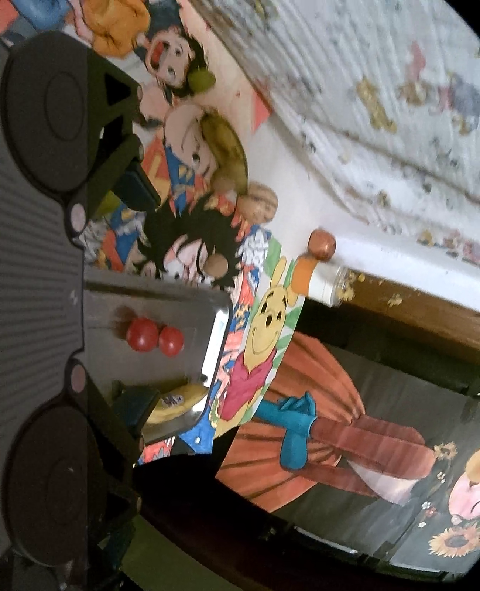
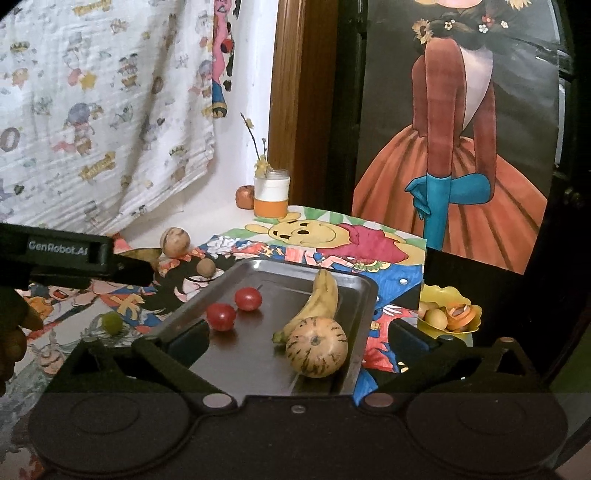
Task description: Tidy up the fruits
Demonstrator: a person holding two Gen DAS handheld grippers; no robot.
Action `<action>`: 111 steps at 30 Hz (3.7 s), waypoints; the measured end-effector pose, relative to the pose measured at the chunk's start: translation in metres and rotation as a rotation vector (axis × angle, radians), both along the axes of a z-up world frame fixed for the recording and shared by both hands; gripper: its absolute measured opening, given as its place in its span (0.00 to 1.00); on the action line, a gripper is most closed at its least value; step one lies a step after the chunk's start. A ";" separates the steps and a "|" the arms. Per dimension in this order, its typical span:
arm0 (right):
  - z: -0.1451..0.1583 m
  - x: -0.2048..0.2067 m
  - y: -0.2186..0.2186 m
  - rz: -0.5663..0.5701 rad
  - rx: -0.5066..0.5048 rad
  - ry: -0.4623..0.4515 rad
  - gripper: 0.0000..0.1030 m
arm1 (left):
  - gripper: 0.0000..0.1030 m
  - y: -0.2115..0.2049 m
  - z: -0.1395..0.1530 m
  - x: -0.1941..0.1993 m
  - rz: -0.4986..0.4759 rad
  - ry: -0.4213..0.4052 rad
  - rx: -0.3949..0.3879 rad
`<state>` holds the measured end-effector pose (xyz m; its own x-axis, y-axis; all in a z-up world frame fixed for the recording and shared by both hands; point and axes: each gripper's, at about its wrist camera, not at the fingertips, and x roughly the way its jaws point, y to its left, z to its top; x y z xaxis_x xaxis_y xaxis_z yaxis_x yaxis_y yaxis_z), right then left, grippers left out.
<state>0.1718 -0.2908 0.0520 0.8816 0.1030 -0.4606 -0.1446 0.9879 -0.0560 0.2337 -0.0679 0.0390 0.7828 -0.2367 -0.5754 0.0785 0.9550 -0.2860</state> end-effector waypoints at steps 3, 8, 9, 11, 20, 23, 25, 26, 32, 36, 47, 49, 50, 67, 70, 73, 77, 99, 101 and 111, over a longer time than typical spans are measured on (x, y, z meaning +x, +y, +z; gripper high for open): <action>0.003 -0.011 0.004 0.003 0.004 -0.007 0.99 | 1.00 0.009 0.004 -0.013 0.027 -0.012 0.008; 0.008 -0.031 0.010 0.005 0.017 -0.011 0.99 | 1.00 0.020 0.008 -0.035 0.057 -0.039 0.043; 0.009 -0.035 0.011 0.006 0.020 -0.010 0.99 | 1.00 0.021 0.009 -0.040 0.065 -0.045 0.056; 0.010 -0.042 0.014 0.011 0.021 -0.004 0.99 | 1.00 0.024 0.010 -0.050 0.078 -0.054 0.076; 0.004 -0.068 0.027 0.052 0.065 0.107 0.99 | 1.00 0.041 0.007 -0.091 0.111 -0.058 0.119; -0.001 -0.074 0.033 0.056 0.062 0.147 0.99 | 1.00 0.047 0.003 -0.103 0.117 -0.055 0.142; -0.005 -0.076 0.038 0.059 0.059 0.173 0.99 | 1.00 0.052 0.001 -0.110 0.118 -0.048 0.149; -0.007 -0.077 0.040 0.063 0.060 0.186 0.99 | 1.00 0.055 -0.001 -0.114 0.122 -0.043 0.149; -0.017 -0.079 0.051 0.081 0.062 0.258 0.99 | 1.00 0.066 -0.016 -0.130 0.138 0.015 0.133; -0.023 -0.080 0.060 0.107 0.054 0.299 0.99 | 1.00 0.074 -0.022 -0.138 0.150 0.047 0.146; -0.029 -0.077 0.089 0.183 -0.050 0.346 0.99 | 1.00 0.109 -0.028 -0.145 0.241 0.117 0.127; -0.029 -0.075 0.092 0.192 -0.062 0.348 0.99 | 1.00 0.115 -0.028 -0.146 0.259 0.131 0.132; -0.028 -0.074 0.094 0.195 -0.067 0.351 0.99 | 1.00 0.118 -0.028 -0.146 0.264 0.136 0.135; 0.037 -0.018 0.121 0.363 -0.071 0.253 0.99 | 1.00 0.147 -0.026 -0.136 0.283 0.130 0.133; 0.067 0.003 0.120 0.407 -0.032 0.231 0.99 | 1.00 0.139 -0.022 -0.129 0.258 0.112 0.128; 0.094 0.030 0.118 0.463 0.030 0.255 0.99 | 1.00 0.128 -0.014 -0.119 0.231 0.082 0.118; 0.114 0.072 0.121 0.574 0.011 0.320 0.99 | 1.00 0.112 -0.007 -0.105 0.178 0.047 0.103; -0.008 0.217 0.120 0.800 -0.169 0.390 0.84 | 0.79 0.053 -0.048 -0.009 0.056 0.105 0.059; -0.015 0.224 0.121 0.802 -0.175 0.390 0.82 | 0.73 0.050 -0.051 -0.007 0.056 0.103 0.045; -0.036 0.256 0.126 0.760 -0.168 0.397 0.73 | 0.49 0.043 -0.056 -0.003 0.090 0.074 0.043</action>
